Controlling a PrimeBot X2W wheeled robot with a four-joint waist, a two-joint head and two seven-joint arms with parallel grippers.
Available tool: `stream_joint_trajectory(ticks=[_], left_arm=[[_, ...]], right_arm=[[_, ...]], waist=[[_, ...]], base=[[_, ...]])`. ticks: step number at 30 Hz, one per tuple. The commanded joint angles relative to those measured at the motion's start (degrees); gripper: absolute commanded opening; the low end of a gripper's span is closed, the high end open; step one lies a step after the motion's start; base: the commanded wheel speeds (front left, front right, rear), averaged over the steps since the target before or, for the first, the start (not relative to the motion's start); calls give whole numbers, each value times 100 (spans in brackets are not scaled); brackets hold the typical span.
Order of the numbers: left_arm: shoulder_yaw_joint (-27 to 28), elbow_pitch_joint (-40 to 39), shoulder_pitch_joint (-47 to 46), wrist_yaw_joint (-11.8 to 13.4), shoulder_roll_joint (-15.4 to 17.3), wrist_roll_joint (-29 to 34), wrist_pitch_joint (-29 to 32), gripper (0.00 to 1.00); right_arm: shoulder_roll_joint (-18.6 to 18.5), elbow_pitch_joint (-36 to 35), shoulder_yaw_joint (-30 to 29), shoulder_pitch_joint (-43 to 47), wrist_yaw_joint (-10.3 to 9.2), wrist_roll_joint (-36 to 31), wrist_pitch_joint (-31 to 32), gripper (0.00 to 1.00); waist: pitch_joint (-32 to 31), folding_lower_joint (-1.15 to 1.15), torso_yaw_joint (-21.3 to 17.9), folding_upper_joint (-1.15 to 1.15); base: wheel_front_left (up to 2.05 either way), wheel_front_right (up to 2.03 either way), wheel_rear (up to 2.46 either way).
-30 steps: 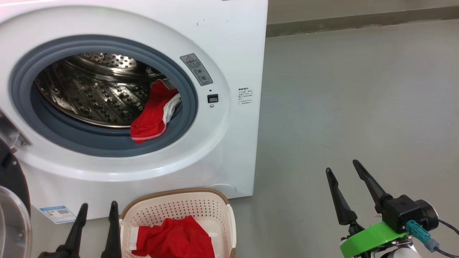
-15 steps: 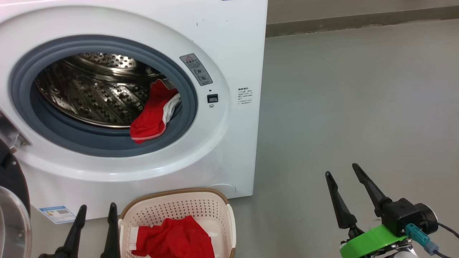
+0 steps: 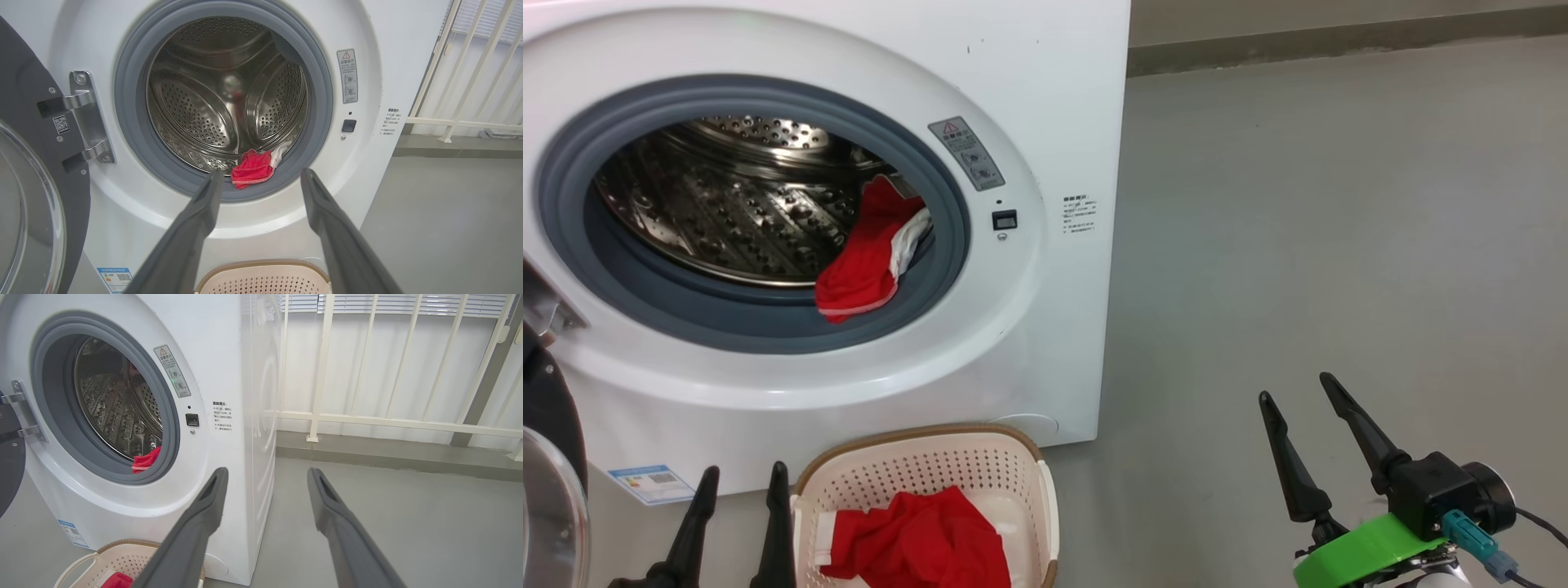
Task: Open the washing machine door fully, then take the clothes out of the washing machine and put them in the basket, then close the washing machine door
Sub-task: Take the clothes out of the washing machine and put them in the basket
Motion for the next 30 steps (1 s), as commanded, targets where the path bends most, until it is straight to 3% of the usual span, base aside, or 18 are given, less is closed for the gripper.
stream_joint_trajectory(ticks=[1, 10, 30], left_arm=[[212, -120, -143, -27, 31, -8, -45, 100], [191, 29, -565, 0, 28, -86, -45, 100], [-15, 1374, -3292, 1, 423, -142, -1, 100]], right_arm=[[-6, -166, 115, -109, 28, -14, -36, 100], [-6, -265, 92, -306, 28, -26, -36, 100], [-11, -578, 195, -1096, 28, -271, -36, 100]], waist=[[31, 0, 15, 0], [499, 0, 95, 0], [2190, 0, 170, 0]], base=[[0, 0, 0], [0, 0, 0], [0, 0, 0]])
